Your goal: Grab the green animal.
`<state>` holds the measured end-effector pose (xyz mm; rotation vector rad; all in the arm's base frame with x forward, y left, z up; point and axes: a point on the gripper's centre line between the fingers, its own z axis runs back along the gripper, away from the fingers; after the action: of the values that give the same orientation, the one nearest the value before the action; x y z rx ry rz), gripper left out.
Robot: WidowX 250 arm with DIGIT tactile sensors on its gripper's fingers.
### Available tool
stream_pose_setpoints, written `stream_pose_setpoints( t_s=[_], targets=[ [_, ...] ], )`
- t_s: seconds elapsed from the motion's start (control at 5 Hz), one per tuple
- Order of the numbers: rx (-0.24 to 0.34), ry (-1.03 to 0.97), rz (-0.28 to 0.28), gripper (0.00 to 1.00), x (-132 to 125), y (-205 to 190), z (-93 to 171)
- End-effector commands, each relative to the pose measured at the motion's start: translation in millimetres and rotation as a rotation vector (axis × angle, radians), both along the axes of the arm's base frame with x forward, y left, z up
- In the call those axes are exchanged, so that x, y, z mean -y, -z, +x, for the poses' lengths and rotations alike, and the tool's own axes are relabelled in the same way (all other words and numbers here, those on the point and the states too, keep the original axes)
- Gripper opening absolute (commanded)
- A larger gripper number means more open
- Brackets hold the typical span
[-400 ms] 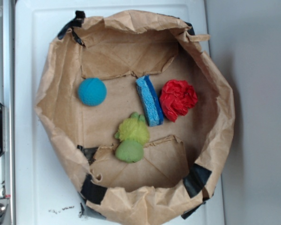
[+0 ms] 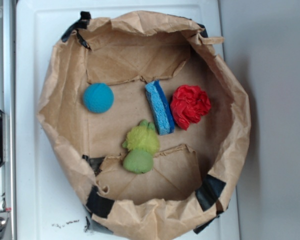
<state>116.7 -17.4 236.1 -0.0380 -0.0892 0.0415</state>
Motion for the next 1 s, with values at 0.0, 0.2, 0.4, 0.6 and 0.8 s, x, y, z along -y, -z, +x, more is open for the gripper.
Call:
stream_pose_setpoints(
  t_s=[0.0,0.2,0.4,0.6,0.8],
  targets=[
    [-0.026,-0.179,-0.023,1.00,17.0,-3.9,86.0],
    [0.032,-0.427,-0.050,1.00,5.9,-1.7,109.6],
    [0.133,-0.674,-0.058,1.00,-19.7,11.1,109.9],
    [0.133,-0.674,-0.058,1.00,-19.7,11.1,109.9],
    [0.133,-0.674,-0.058,1.00,-19.7,11.1,109.9]
  ],
)
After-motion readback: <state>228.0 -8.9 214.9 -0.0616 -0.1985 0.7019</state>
